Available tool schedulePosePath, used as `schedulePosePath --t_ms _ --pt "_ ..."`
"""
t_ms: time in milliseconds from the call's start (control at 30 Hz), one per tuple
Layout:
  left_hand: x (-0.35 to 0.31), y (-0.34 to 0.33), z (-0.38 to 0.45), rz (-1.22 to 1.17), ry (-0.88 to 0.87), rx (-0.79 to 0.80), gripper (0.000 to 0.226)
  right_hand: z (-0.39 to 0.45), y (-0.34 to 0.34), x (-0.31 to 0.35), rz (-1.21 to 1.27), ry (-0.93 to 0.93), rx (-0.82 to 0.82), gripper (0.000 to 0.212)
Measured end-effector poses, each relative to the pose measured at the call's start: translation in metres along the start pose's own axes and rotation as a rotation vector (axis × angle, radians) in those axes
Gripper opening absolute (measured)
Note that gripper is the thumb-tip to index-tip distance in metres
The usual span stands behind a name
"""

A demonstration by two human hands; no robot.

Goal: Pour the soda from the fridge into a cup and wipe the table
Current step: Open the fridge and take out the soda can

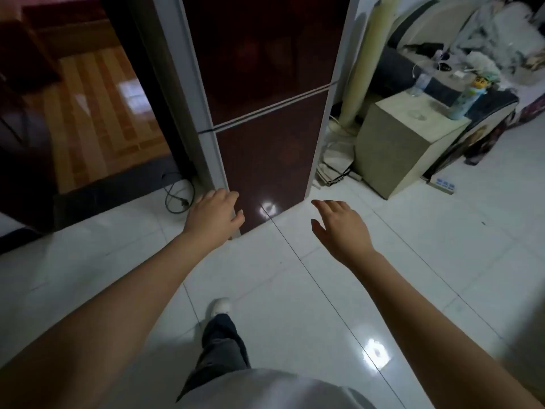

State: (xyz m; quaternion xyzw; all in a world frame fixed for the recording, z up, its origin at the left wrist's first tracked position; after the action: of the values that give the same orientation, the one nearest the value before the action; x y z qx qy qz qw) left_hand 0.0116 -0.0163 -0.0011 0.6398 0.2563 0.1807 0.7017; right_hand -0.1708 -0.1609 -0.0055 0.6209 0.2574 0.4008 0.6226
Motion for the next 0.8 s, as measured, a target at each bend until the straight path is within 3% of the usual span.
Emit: schedulePosePath --t_ms 367,800 --pt "0.100 0.008 0.121 0.010 -0.208 0.073 0.043 0.107 -0.029 0.068 0.069 -0.232 -0.062 0.045" --pt "0.125 0.024 0.170 -0.033 -0.251 0.044 0.043 0.165 -0.016 0.092 0.079 -0.254 -0.137 0.045"
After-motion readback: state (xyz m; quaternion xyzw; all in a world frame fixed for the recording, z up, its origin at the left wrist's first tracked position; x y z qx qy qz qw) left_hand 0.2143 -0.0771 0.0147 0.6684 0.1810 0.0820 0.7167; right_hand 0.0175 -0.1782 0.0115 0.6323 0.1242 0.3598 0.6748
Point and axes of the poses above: each hand's wrist, its own z-axis towards the middle knuckle, its own y-axis out of the back of the hand, x = y × z, the point moved 2 cm from there along z, towards the middle knuckle, and after that the axes turned 6 degrees about -x, right-handed, at the moved point
